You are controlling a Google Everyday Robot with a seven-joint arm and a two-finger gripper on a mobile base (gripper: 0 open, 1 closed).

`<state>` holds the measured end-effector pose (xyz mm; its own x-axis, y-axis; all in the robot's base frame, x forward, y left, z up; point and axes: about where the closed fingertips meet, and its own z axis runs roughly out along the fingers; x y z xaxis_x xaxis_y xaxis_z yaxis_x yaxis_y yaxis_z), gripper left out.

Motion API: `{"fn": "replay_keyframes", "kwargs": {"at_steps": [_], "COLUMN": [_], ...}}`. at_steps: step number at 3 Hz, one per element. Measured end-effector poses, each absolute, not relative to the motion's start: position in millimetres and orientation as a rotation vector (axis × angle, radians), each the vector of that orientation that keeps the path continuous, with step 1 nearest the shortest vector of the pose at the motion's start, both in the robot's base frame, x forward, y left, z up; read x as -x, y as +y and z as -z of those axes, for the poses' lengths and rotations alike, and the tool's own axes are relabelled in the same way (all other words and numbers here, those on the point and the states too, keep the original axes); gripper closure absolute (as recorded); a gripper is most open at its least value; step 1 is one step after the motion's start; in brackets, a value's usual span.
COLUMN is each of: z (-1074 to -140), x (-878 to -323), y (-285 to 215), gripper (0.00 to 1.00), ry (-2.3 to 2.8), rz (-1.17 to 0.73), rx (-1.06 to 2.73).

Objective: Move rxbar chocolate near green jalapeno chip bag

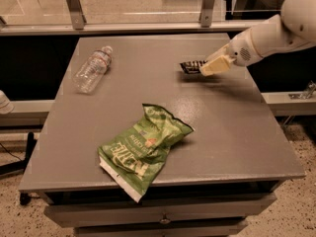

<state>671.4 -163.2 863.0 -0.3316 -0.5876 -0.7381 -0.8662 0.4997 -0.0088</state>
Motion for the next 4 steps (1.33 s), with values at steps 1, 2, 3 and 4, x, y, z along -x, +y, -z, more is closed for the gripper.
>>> {"fn": "replay_keyframes", "kwargs": {"at_steps": [1,2,3,4], "z": [-900.6,-918.3,-909.4,-889.8], "x": [-614.6,-569.2,-528.4,-502.2], "y": [-167.8,-175.8,-188.7,-198.1], "gripper": [1.0,1.0,1.0,1.0], "ry": [1.995,1.965,1.975,1.976], "rz": [-0.578,-0.567,-0.503,-0.468], "rx": [1.271,1.36,1.448,1.52]}}
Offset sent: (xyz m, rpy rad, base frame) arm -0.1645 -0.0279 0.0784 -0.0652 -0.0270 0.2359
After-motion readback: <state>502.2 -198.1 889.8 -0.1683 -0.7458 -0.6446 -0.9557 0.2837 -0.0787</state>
